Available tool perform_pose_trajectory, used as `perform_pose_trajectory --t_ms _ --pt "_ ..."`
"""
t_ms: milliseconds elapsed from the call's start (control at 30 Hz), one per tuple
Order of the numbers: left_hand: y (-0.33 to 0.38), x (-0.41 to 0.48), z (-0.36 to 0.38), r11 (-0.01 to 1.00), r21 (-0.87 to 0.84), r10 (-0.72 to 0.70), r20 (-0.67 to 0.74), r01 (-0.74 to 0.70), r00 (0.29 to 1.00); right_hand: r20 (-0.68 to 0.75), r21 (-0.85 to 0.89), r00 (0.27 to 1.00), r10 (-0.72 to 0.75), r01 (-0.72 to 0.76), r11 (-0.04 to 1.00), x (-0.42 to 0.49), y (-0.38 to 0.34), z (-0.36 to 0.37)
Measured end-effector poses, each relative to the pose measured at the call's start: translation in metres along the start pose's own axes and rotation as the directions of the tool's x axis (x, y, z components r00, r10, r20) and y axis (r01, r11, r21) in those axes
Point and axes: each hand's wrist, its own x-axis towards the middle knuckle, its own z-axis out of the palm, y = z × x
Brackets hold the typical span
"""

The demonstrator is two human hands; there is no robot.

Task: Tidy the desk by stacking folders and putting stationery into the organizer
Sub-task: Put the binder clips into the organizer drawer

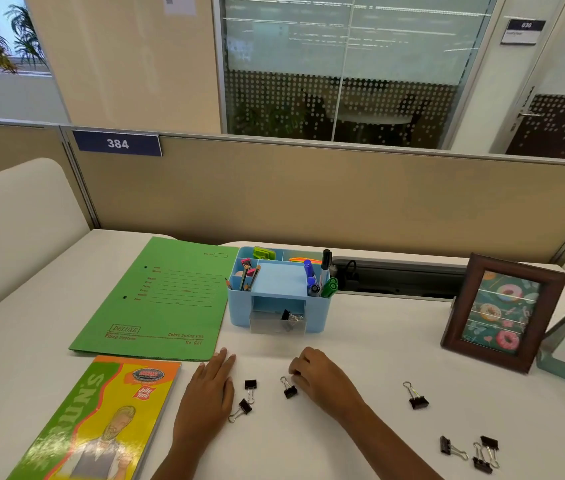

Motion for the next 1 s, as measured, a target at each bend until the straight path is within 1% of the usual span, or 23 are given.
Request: perform_pose_trajectory --t_ms 33,100,167,300,367,467,633,700,800,933,1000 --pt "0.000 0.000 0.001 1.000 0.009 0.004 0.003 -0.004 1.000 -0.046 0.038 0.999 0.003 -0.001 0.999 0.004 -0.003 -0.006" --pt "-0.001 0.000 0.002 1.000 0.021 0.004 0.009 -0.004 1.000 -0.157 0.072 0.987 -0.032 0.044 0.996 0.013 -0.008 -0.018" --pt "-0.001 0.000 0.003 1.000 0.016 -0.002 0.008 0.002 1.000 -0.252 0.051 0.966 -0.062 0.077 0.996 0.025 -0.011 -0.031" --pt "-0.001 0.000 0.002 1.000 0.010 -0.015 0.014 0.015 1.000 -0.319 -0.012 0.944 -0.086 0.087 0.996 0.053 -0.017 -0.054" --pt "-0.001 0.000 0.002 1.000 0.005 -0.019 0.011 0.018 1.000 -0.310 -0.029 0.947 -0.080 0.074 0.997 0.064 -0.015 -0.054" --pt "-0.001 0.000 0.002 1.000 0.004 -0.016 0.013 0.016 1.000 -0.292 0.002 0.956 -0.016 0.018 1.000 0.072 -0.013 -0.050" --pt "-0.002 0.000 0.002 1.000 -0.011 -0.017 0.000 0.017 1.000 -0.331 0.035 0.943 -0.026 0.040 0.999 0.044 -0.021 -0.030" --pt "-0.002 0.001 0.002 1.000 -0.015 -0.011 -0.008 0.011 1.000 -0.295 0.088 0.955 0.015 0.012 0.996 0.024 -0.026 -0.018" --pt "-0.002 0.000 0.003 1.000 -0.004 -0.006 -0.011 0.006 1.000 -0.188 0.153 0.976 0.105 -0.076 0.985 -0.005 -0.031 -0.001" --pt "0.000 0.001 0.003 1.000 0.001 0.006 -0.026 -0.006 1.000 -0.084 0.204 0.978 0.189 -0.168 0.964 -0.026 -0.028 0.019" --pt "0.000 0.001 0.003 1.000 0.005 0.006 -0.029 -0.006 1.000 -0.043 0.239 0.978 0.203 -0.187 0.953 -0.027 -0.029 0.019"
